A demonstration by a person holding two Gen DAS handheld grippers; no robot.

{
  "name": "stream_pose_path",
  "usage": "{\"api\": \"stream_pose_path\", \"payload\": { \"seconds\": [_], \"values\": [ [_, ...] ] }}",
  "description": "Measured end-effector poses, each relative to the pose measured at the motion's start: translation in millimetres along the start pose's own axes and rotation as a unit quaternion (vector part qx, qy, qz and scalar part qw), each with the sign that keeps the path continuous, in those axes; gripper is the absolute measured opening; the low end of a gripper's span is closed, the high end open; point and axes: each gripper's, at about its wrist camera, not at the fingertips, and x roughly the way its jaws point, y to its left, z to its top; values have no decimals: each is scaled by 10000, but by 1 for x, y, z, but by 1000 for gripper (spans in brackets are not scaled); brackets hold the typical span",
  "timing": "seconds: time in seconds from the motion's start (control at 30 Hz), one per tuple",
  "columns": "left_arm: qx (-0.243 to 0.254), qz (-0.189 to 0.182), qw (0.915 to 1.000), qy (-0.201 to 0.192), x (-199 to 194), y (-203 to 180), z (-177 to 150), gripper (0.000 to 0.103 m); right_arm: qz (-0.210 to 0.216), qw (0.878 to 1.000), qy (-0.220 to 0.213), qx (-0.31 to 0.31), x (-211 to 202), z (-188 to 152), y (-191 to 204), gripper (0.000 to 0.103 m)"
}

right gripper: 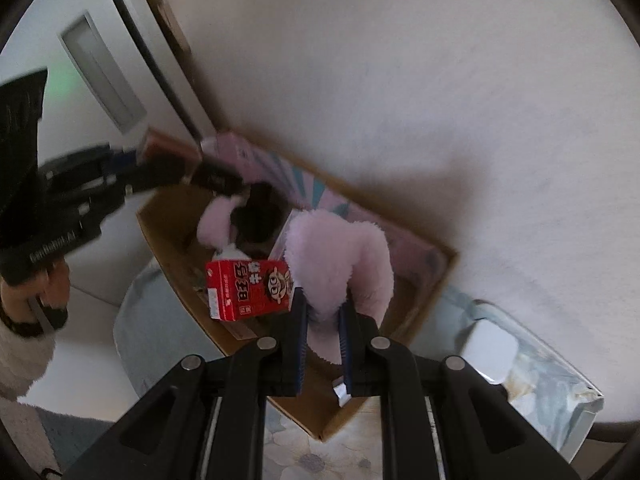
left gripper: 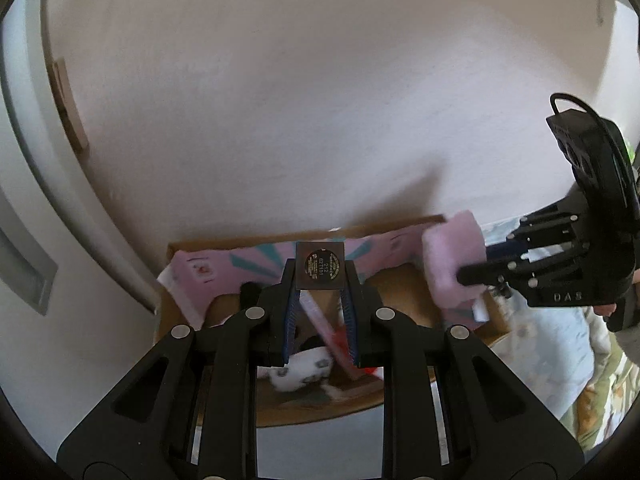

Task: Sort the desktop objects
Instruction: 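Carry the pink sock and black item with both tools over the box, then open both tools to drop the pink sock and black item into the box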

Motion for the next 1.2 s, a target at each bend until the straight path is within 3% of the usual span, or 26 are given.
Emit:
{"api": "stream_pose_path", "payload": {
  "seconds": [0.17,0.37,0.43,0.47,0.5,0.53,0.57,0.6,0.77,0.87,1.07,1.2],
  "values": [
    [-22,10,9996,285,20,14,-10,18,38,9989,455,-52,30,1,3,13],
    [-19,-18,9990,439,30,23,-13,18,35,9979,637,-136,47,10,12,13],
    [-68,-28,9984,554,34,25,-11,19,-68,9977,661,-141,52,14,13,18],
    [-96,-53,9981,599,32,24,-8,24,-70,9978,649,-138,52,15,14,28],
    [-120,-76,9979,633,32,25,-7,48,-73,9980,615,-121,52,16,13,52],
    [-123,-94,9978,639,31,25,-6,73,-86,9983,571,-96,50,17,13,67],
    [-109,-67,9983,576,30,26,-5,98,-96,9986,511,-75,49,18,13,93],
    [-67,0,9993,379,24,25,-5,103,-96,9990,425,-59,46,18,13,100],
    [-98,-54,9999,-87,1,22,-1,103,-16,9999,72,133,28,17,9,102],
    [-272,-218,9993,-122,-6,24,2,103,10,9996,25,269,20,14,5,102],
    [-380,-136,9991,-103,-12,23,6,103,-182,9994,-73,278,-2,6,1,102],
    [-337,-110,9993,-149,-23,19,10,103,201,9978,-221,598,-23,-1,-11,102]
  ]
}}
